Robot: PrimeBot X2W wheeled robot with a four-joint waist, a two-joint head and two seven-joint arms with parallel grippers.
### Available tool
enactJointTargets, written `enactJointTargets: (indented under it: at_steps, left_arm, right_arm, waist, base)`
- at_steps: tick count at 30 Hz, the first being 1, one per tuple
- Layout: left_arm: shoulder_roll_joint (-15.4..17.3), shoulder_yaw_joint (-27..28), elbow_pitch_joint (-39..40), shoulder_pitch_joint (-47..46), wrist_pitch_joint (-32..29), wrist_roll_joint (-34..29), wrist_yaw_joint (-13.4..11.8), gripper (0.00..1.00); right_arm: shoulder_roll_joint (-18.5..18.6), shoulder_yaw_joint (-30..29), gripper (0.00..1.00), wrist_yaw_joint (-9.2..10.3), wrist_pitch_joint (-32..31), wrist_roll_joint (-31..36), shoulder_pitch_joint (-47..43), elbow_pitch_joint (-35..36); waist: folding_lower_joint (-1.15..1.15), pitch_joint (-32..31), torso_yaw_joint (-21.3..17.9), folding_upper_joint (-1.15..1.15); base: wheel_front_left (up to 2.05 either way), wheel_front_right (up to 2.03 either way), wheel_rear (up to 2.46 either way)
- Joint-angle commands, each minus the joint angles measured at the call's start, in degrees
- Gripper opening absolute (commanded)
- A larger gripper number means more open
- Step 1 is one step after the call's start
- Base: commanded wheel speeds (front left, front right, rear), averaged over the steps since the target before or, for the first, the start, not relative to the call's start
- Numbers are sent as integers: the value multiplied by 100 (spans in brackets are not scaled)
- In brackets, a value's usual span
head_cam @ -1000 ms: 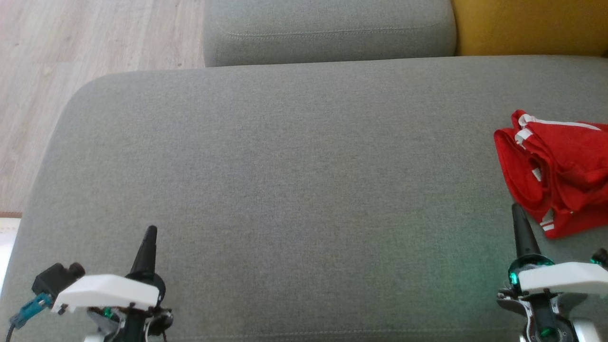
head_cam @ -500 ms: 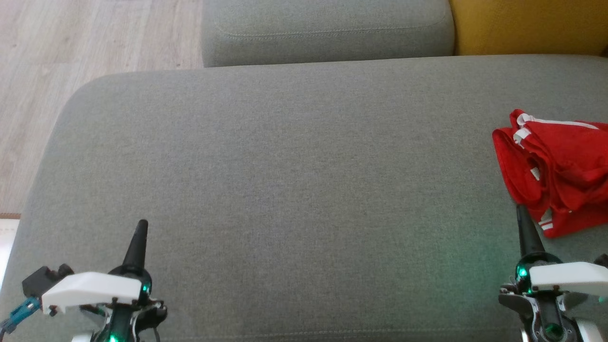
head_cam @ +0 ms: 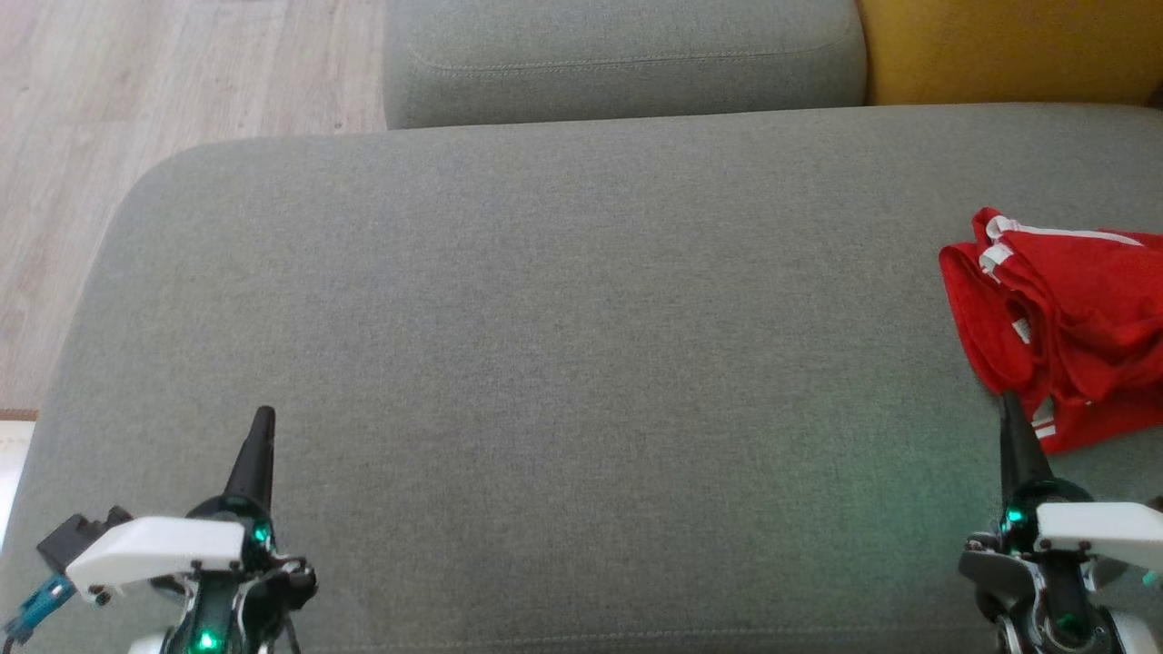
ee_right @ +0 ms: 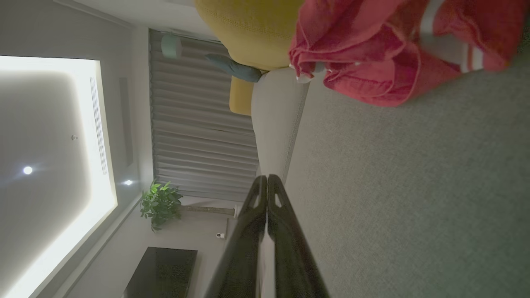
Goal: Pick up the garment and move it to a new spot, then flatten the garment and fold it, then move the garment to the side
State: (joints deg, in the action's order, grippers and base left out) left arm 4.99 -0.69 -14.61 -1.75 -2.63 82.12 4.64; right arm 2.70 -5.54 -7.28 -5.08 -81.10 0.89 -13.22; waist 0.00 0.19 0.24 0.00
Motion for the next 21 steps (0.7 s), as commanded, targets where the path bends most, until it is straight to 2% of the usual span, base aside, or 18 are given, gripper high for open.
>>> enactJointTargets:
  at_steps: [1,16,21]
  left_arm:
    - [26,270,149,-330,-57,167,83,0]
    - [-108,573,64,-428,-268,1072,275,0]
    - [-118,593,60,-433,-283,1111,285,0]
  right_arm:
    - [116,90,0,-19,-12,-195,368,144]
    - [114,36,0,-21,-34,-1169,511,-63]
    - [110,28,0,-21,-40,-1211,518,-73]
  waist:
    - [0,0,-2,0]
    - [0,-1,-22,0]
    - [0,-1,-23,0]
  base:
    - [0,0,0]
    - [0,0,0]
    - [0,0,0]
